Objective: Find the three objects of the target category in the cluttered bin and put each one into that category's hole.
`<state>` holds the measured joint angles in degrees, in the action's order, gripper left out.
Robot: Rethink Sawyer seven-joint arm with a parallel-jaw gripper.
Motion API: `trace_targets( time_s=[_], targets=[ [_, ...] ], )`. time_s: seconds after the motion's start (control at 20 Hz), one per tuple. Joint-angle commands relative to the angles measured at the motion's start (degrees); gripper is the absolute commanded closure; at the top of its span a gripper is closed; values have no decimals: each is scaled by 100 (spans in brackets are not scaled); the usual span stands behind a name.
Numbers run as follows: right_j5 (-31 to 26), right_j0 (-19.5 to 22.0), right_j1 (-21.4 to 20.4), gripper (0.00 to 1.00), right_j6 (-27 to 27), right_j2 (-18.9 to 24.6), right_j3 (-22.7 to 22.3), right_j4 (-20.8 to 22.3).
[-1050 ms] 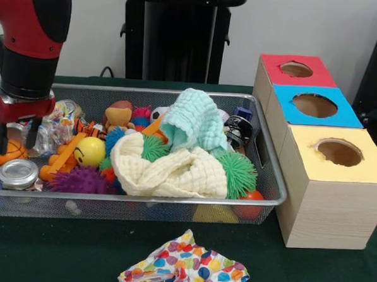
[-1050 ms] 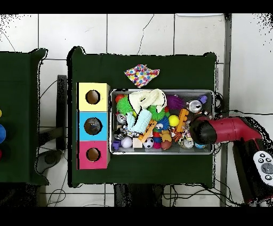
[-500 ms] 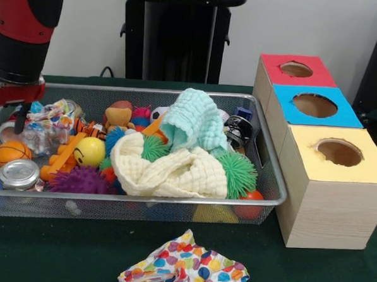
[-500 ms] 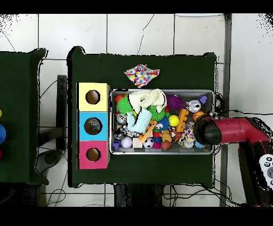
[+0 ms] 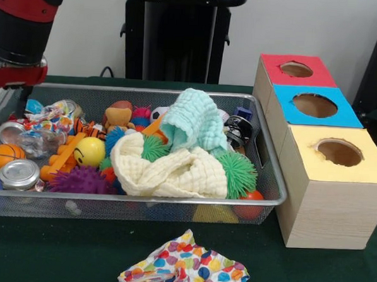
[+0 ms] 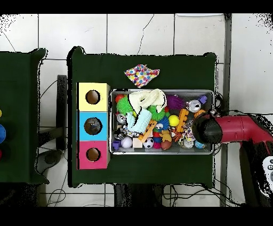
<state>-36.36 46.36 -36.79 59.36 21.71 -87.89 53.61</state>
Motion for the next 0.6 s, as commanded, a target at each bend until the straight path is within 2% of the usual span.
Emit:
trace_targets(
  time_s=[0.05, 0.3, 0.6],
  targets=[
    [-715, -308, -334, 0, -342, 65, -678, -389],
    [-458, -295, -279, 0, -485, 190, -875, -415],
    [3, -185, -110, 0, -998, 566, -1026, -245]
  ],
)
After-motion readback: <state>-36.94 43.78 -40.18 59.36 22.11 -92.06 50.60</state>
